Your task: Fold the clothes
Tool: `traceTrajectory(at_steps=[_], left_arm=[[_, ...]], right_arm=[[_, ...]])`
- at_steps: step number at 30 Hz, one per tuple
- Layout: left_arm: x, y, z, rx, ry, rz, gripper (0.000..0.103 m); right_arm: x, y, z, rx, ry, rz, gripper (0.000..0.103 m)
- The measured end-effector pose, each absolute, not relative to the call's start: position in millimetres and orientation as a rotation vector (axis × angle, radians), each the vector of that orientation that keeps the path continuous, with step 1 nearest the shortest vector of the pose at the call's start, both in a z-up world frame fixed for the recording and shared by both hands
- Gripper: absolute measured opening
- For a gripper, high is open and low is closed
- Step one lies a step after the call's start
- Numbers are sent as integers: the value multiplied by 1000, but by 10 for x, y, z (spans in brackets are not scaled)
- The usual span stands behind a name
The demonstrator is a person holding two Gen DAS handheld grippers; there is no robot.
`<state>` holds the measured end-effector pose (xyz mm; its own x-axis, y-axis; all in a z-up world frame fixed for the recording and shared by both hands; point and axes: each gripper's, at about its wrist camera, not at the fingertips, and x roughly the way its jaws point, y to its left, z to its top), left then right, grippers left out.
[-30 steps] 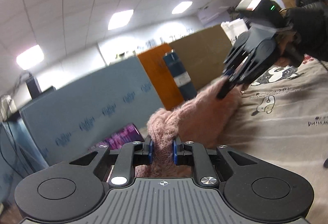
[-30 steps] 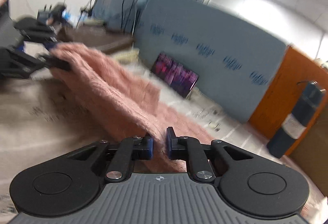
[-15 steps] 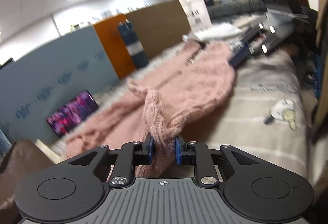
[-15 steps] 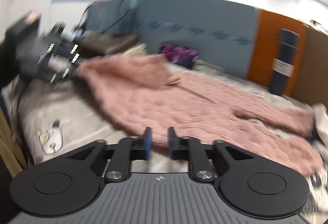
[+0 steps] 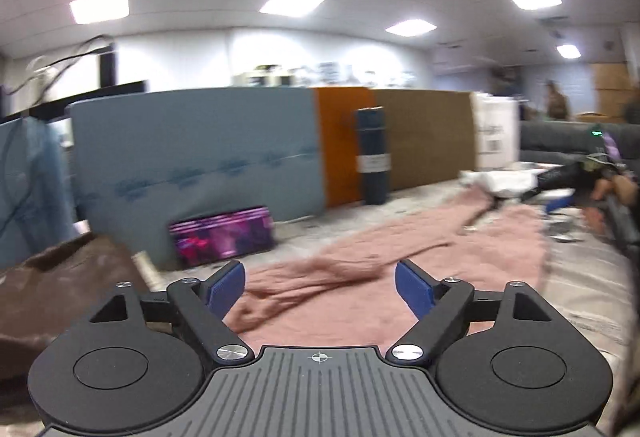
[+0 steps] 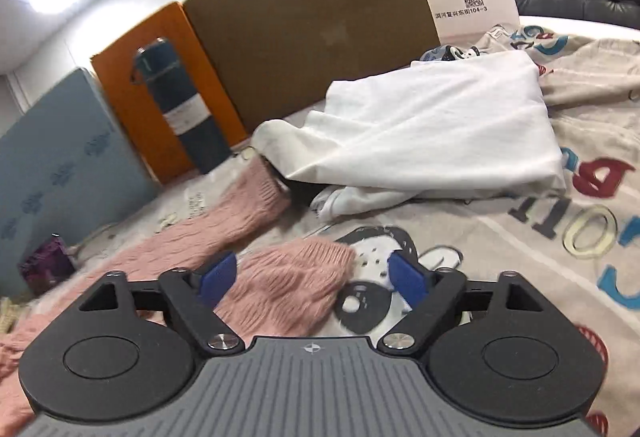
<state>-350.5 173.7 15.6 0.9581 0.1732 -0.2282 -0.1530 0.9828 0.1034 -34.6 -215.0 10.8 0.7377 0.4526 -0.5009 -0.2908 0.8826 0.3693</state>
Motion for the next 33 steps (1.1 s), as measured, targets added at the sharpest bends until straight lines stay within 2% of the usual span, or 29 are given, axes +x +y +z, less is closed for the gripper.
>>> traceTrajectory(at_steps=[1,2,3,4,7,11,15,17,19,21,23,26,33], left_arm=[[-3472,1759,154,75,243,189,86],[-3449,1775,147,64,245,204,86],[-3455,1807,152,54,244,215,86],[-3452,1825,146,47,241,227,86],[-3435,1873,123,25,264,255,87],[-3365,1914,90,-3,288,257,87],[-3341,1825,32,21,314,217,89],[-3356,1754,31,62,332,196,90],[-3373,1683,30,105,358,175,93],[-3379,1571,6,174,389,153,94],[-3367,1449,-35,254,422,125,95],[-3272,1307,-149,369,516,144,96],[-3447,1260,-83,388,457,187,96]], right_arm=[[-332,-2086,100,251,624,417,59],[-322,-2033,94,230,632,426,48],[-318,-2026,82,220,641,446,28],[-321,-2063,62,218,640,462,12],[-477,-2139,161,204,548,454,10],[-563,-2231,295,164,472,390,9],[-432,-2173,103,95,592,345,10],[-423,-2167,42,92,608,310,21],[-498,-2157,112,98,561,256,60],[-628,-2078,227,63,476,248,69],[-770,-1966,327,36,417,292,70],[-909,-1729,400,82,430,476,70],[-1148,-767,171,125,653,973,70]])
